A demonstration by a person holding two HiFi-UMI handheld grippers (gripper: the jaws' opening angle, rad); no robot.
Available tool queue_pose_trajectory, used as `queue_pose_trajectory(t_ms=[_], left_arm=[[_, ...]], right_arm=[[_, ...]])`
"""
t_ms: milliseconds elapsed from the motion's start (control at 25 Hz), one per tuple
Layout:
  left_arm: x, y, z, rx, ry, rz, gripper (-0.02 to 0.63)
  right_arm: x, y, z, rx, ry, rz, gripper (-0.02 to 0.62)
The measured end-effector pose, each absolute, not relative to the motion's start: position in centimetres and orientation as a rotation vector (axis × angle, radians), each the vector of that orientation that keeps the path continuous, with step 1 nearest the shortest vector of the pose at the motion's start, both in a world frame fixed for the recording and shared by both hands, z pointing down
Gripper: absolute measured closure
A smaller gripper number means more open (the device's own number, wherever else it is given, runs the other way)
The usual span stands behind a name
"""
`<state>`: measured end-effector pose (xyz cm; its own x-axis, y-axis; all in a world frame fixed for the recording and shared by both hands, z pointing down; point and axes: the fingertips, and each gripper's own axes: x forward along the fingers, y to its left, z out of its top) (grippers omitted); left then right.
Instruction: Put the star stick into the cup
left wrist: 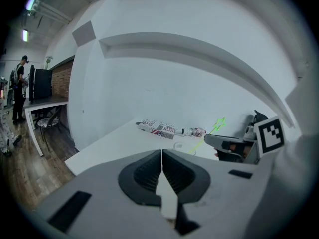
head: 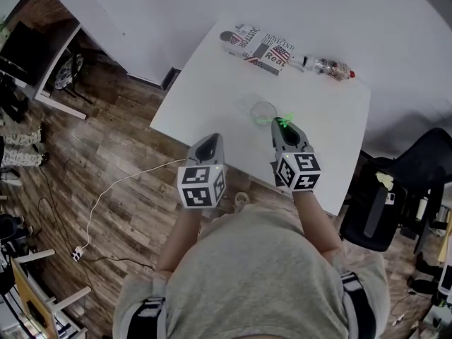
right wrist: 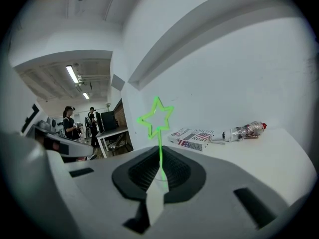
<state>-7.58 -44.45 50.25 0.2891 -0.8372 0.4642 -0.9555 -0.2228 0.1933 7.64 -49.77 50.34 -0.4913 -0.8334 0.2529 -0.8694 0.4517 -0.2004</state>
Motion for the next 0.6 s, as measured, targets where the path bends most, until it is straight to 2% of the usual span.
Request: queue_pose_trajectory(t_ms=[600], left_arm=[[-7.8,-44.6,50.5,2.122,-1.608,0.373,0.598]], right_arm=[[10.1,-51.6,51.5,1.587,-2.519,0.489,0.574]])
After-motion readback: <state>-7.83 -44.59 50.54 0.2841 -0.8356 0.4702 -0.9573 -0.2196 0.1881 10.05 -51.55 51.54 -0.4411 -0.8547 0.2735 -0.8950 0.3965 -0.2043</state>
